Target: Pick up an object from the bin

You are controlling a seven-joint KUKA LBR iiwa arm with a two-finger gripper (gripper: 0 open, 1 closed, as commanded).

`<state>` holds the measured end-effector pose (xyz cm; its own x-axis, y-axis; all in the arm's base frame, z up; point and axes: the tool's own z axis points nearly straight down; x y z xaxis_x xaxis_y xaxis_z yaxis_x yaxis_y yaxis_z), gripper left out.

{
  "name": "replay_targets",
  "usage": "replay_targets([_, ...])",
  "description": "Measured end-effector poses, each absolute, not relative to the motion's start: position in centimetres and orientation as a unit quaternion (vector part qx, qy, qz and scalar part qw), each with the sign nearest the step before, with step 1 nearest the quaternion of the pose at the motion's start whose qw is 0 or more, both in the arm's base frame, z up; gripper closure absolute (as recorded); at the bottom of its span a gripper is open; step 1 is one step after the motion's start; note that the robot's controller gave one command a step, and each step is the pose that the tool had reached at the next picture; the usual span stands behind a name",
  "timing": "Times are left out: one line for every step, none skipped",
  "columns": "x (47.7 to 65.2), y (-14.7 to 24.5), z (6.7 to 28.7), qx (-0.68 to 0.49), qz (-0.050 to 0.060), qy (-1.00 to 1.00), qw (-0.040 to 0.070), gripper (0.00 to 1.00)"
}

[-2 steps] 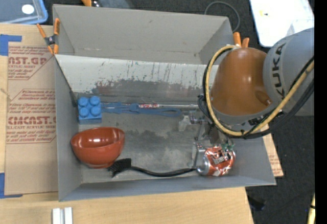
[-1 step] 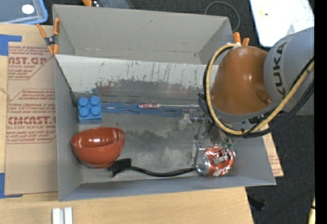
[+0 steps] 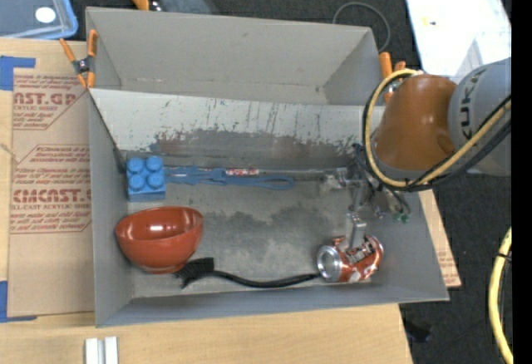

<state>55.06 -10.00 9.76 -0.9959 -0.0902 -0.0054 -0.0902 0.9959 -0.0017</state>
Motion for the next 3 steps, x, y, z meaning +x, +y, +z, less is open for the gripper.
replay_targets([50.6, -10.8, 13.0, -0.073, 0.002, 0.997, 0.003, 0.0])
replay_targets([48.8, -13.5, 11.3, -0.187, 0.0, 0.982, 0.002, 0.0])
replay_targets([48.5, -13.2, 7.3, -0.147, -0.002, 0.989, 0.014, 0.0])
